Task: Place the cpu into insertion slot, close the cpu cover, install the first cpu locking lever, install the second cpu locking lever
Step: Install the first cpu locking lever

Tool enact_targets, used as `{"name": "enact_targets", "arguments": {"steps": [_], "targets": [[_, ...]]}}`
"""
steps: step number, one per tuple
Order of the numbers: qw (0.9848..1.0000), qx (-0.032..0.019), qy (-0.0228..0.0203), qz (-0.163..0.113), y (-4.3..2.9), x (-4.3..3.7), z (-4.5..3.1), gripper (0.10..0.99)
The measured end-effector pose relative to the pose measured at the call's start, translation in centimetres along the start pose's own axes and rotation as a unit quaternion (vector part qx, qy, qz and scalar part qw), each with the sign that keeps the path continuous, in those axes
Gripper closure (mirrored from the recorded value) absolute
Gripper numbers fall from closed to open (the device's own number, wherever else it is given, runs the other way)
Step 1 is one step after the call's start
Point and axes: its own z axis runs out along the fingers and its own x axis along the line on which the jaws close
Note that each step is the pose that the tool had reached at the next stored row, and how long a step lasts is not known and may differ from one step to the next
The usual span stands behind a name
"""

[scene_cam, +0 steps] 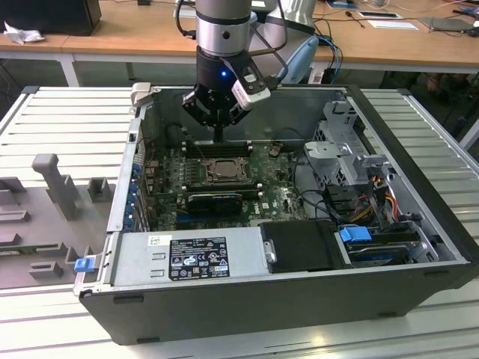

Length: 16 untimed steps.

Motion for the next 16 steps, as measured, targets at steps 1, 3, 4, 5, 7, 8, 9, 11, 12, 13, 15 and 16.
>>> {"name": "enact_targets", "arguments": {"steps": [1, 3, 4, 5, 7, 8, 9, 11, 12, 13, 15, 16], "targets": [[1.0, 0.0, 0.0, 0.0, 0.0, 0.03, 0.0, 0.98], [1.0, 0.0, 0.0, -0.001, 0.01, 0.18, 0.0, 0.98], [1.0, 0.0, 0.0, -0.001, 0.01, 0.34, 0.0, 0.98], [1.0, 0.0, 0.0, -0.001, 0.02, 0.48, 0.01, 0.98], [1.0, 0.0, -0.0003, -0.001, 0.03, 0.82, 0.02, 0.98], [1.0, 0.0, -0.001, -0.001, 0.05, 1.21, 0.08, 0.98], [1.0, 0.0001, -0.0026, -0.001, 0.06, 1.67, 0.15, 0.98], [1.0, 0.0004, -0.0074, -0.001, 0.09, 2.35, 0.27, 0.98], [0.9999, 0.0005, -0.0113, -0.001, 0.11, 2.92, 0.37, 0.98], [0.9999, 0.0005, -0.014, -0.001, 0.14, 3.51, 0.47, 0.98], [0.9999, 0.0004, -0.0153, -0.001, 0.17, 4.27, 0.66, 0.98], [0.9999, -0.0002, -0.0153, -0.001, 0.17, 4.45, 0.72, 0.98]]}}
